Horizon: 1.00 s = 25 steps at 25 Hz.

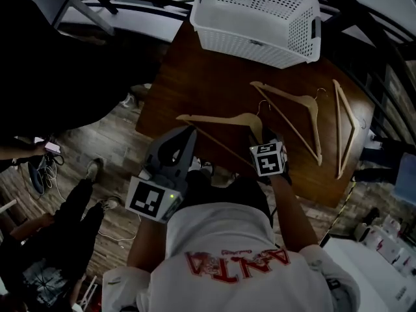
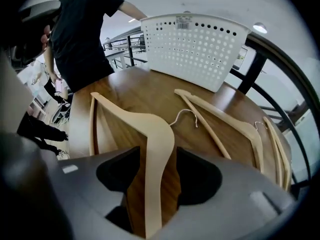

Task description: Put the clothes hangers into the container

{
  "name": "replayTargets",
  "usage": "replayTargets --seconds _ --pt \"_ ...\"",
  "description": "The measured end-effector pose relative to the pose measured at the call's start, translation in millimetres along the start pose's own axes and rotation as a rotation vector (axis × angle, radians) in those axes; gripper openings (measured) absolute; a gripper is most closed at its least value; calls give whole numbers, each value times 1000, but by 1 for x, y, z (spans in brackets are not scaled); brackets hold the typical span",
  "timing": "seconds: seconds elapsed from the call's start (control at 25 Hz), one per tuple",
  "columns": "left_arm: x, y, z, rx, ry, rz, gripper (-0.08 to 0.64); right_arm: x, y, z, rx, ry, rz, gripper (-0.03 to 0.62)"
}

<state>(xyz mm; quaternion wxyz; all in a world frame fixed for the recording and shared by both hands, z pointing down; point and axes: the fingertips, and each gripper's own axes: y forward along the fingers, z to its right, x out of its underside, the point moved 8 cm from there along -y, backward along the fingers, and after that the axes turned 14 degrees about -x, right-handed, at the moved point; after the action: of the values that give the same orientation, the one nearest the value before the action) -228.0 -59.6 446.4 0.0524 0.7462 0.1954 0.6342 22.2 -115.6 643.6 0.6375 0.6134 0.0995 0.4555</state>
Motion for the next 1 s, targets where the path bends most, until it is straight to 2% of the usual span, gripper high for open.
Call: replayTargets --seconds 0.16,0.24,0.32,0.52,0.68,1.0 --pt "1 -2 -8 14 -17 -6 9 9 6 8 -18 127 -8 207" --pt "1 -3 -17 16 -28 -13 9 3 8 8 -32 138 -14 206" --pt "2 -2 -27 16 -33 -17 9 -3 13 4 -33 114 -9 164" --pt "3 -6 -39 17 -45 -5 9 -7 8 -9 8 26 40 153" --pt "-5 -4 -38 11 -41 30 9 -16 -14 -15 41 -17 136 153" --pt "-35 5 -23 64 -7 75 9 -57 -85 3 156 -57 329 153"
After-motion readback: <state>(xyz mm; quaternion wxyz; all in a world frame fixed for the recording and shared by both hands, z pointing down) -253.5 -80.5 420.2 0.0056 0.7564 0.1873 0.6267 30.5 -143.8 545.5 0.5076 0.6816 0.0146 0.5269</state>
